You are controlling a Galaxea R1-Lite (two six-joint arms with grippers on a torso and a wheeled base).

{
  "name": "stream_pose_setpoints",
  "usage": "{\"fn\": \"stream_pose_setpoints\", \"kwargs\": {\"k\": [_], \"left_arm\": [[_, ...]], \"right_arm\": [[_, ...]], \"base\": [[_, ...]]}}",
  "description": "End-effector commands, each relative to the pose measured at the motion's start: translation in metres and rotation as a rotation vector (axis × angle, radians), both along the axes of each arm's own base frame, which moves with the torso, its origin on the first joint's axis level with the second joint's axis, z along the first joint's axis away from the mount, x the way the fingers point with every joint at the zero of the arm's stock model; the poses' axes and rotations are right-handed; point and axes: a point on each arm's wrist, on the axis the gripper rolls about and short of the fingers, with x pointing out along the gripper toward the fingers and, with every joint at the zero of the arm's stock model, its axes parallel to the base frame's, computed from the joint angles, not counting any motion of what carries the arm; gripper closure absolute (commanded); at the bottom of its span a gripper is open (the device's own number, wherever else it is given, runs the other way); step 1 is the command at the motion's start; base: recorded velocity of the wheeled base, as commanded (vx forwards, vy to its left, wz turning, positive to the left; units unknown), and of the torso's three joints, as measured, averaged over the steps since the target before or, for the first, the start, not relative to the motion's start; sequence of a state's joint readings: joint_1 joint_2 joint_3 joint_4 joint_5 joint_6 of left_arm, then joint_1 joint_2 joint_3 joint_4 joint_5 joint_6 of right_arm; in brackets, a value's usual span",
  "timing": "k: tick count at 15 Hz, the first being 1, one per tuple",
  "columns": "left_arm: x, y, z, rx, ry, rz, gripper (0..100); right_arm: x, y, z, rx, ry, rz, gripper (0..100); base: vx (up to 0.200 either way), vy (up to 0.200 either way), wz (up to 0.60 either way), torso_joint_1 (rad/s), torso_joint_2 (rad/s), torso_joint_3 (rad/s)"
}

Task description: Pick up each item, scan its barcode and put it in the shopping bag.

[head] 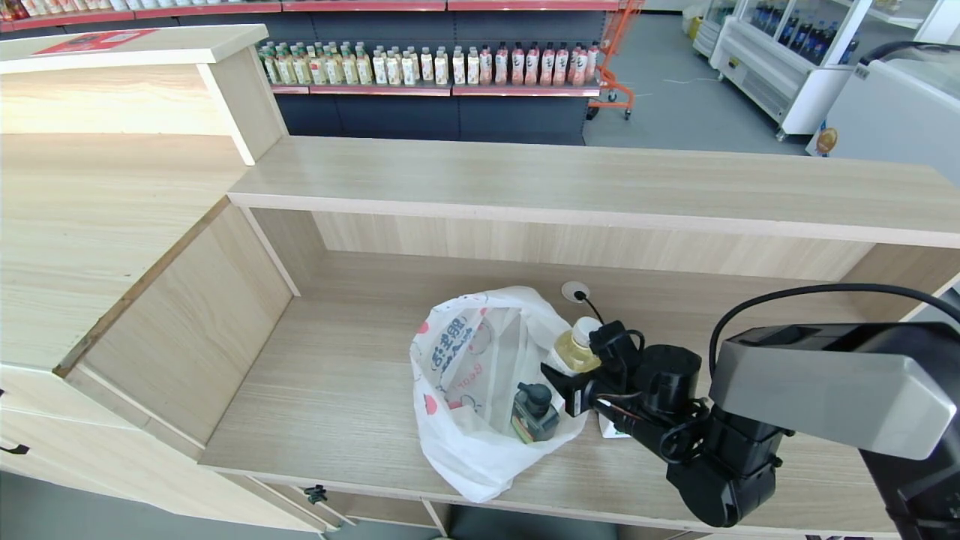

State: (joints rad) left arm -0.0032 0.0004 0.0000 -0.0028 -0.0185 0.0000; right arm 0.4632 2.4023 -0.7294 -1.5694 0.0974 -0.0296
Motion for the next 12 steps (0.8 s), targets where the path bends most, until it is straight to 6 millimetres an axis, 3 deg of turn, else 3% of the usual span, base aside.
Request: {"fn": "stream_pose_setpoints", "kwargs": {"k": [1,6,12], "left_arm": [[0.0,0.0,0.0,0.0,0.001,0.0,0],[0.0,0.0,0.0,0.0,0.001,0.0,0],[0.0,0.0,0.0,0.0,0.001,0.0,0]], "right_arm": [[0.003,0.0,-0.004,-0.001,0.0,0.007,100],[0.004,-0.002,-0.003,-0.001,-0.006,0.095,100],[0.01,-0.016,-0.005,-0.106,-0.121,0.388,100]], "base": [[0.0,0.0,0.0,0.0,0.0,0.0],[0.0,0.0,0.0,0.0,0.0,0.0],[0.0,0.0,0.0,0.0,0.0,0.0]]}}
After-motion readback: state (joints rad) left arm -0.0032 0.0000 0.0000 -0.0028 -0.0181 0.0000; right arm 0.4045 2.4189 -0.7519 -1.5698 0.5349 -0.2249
